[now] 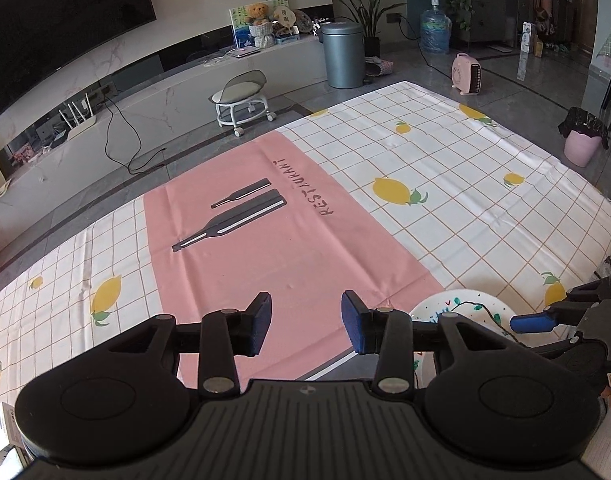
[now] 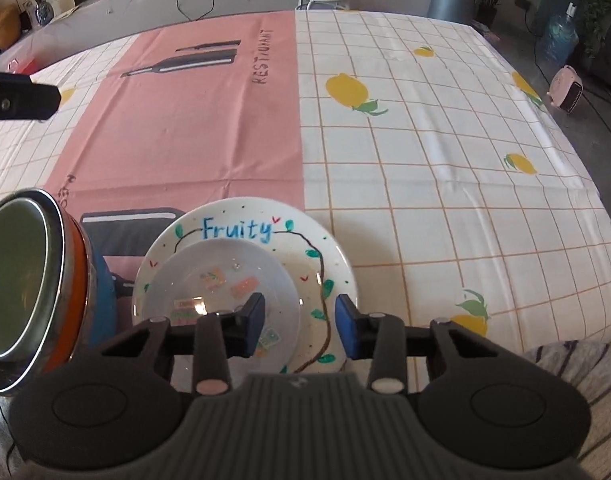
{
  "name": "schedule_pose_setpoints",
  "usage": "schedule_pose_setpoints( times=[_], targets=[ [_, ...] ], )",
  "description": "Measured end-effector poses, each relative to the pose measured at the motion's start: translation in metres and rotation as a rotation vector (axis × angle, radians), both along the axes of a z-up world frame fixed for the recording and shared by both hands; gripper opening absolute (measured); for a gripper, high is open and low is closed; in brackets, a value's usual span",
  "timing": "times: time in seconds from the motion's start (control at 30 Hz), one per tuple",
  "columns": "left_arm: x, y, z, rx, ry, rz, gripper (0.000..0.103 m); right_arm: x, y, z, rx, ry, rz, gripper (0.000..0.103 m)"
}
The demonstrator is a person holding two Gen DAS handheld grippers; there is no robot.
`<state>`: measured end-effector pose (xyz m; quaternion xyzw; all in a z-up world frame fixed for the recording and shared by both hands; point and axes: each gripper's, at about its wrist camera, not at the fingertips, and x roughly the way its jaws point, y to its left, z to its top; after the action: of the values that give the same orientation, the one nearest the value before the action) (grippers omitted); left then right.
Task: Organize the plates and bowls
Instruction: 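Lower the sticker plate onto the Fruity plate and open both tools, then move both tools to the rim of the stacked bowls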
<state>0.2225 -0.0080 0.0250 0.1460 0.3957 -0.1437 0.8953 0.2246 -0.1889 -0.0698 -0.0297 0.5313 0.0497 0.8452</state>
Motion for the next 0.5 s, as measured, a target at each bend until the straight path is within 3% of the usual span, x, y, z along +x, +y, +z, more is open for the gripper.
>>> schedule_pose_setpoints(
  times=[0.07, 0.23, 0.33, 0.4, 0.5],
  targets=[
    [0.003, 0.002, -0.001, 0.003, 0.001, 0.015, 0.047, 0.002, 0.001, -0.005, -0.013, 0.008, -0.003, 0.03],
    [0.006, 0.004, -0.005, 0.017, 0.004, 0.032, 0.047, 0.005, 0.007, -0.006, -0.069, -0.024, 0.01, 0.03],
    [0.005, 0.005, -0.005, 0.013, 0.004, 0.027, 0.047, 0.002, 0.006, -0.002, -0.054, -0.047, -0.006, 0.031],
    [0.003, 0.007, -0.002, 0.007, 0.006, 0.027, 0.047, -0.001, 0.003, 0.005, -0.013, -0.062, -0.029, 0.048],
    [0.001, 0.017, 0.01, -0.03, -0.001, 0.045, 0.047, -0.006, -0.003, 0.02, 0.059, -0.101, -0.06, 0.051]
  ],
)
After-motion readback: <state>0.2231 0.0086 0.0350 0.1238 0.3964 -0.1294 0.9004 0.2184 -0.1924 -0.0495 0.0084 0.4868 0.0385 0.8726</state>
